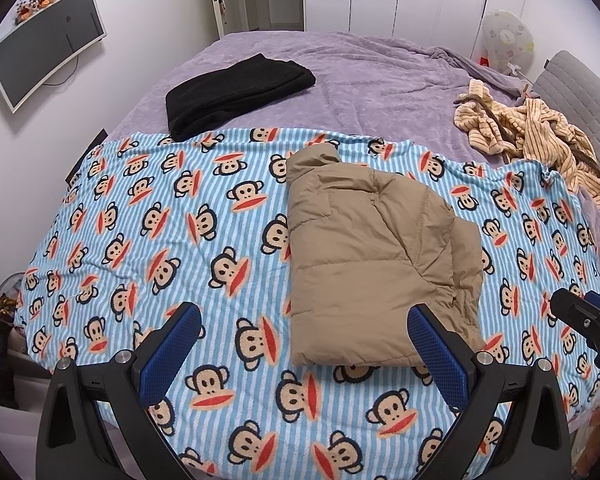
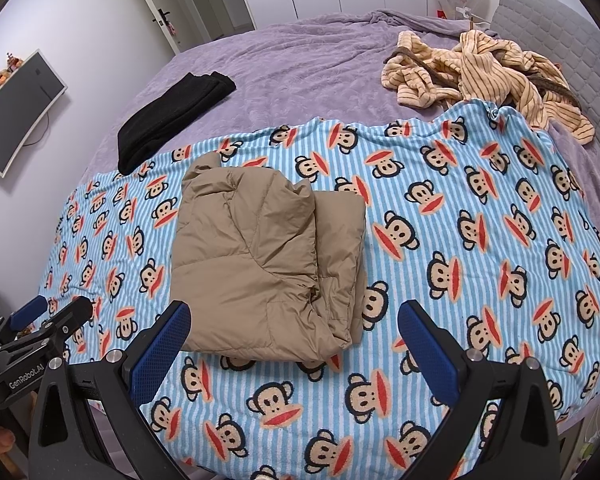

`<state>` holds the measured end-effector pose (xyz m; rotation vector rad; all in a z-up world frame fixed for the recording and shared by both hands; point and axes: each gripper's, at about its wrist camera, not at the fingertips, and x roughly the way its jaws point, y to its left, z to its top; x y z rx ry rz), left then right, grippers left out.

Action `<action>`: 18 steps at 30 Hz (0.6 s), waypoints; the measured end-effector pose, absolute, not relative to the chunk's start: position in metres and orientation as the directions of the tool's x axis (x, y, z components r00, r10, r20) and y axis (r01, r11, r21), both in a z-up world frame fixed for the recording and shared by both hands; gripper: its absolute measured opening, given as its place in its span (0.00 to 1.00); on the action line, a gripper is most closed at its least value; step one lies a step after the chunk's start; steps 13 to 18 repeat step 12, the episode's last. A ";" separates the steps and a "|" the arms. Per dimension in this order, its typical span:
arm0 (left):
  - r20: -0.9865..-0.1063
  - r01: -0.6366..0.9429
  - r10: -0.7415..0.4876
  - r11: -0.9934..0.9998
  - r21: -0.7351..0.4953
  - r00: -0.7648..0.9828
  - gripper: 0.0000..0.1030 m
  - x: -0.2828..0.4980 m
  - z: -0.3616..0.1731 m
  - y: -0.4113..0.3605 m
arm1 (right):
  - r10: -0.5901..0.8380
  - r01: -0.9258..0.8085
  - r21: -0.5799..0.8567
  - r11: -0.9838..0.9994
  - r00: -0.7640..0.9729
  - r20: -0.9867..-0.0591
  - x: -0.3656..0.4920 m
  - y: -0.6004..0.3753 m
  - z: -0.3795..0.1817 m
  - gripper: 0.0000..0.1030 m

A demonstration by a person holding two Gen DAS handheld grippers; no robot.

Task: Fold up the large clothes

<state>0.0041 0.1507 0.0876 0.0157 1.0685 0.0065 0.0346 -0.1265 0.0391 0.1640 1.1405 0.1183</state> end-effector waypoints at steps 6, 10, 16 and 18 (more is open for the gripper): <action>-0.872 -0.001 0.022 1.000 0.025 0.489 1.00 0.005 0.089 0.150 | 0.178 -0.010 0.191 0.982 0.411 -0.894 0.035 -0.127 0.039 1.00; -0.864 0.009 0.016 1.000 0.024 0.502 1.00 0.005 0.093 0.150 | 0.179 -0.009 0.192 0.981 0.411 -0.894 0.034 -0.126 0.039 1.00; -0.865 0.010 0.013 1.000 0.020 0.501 1.00 0.006 0.093 0.149 | 0.177 -0.008 0.191 0.982 0.411 -0.894 0.035 -0.127 0.039 1.00; -0.865 0.010 0.013 1.000 0.020 0.501 1.00 0.006 0.093 0.149 | 0.177 -0.008 0.191 0.982 0.411 -0.894 0.035 -0.127 0.039 1.00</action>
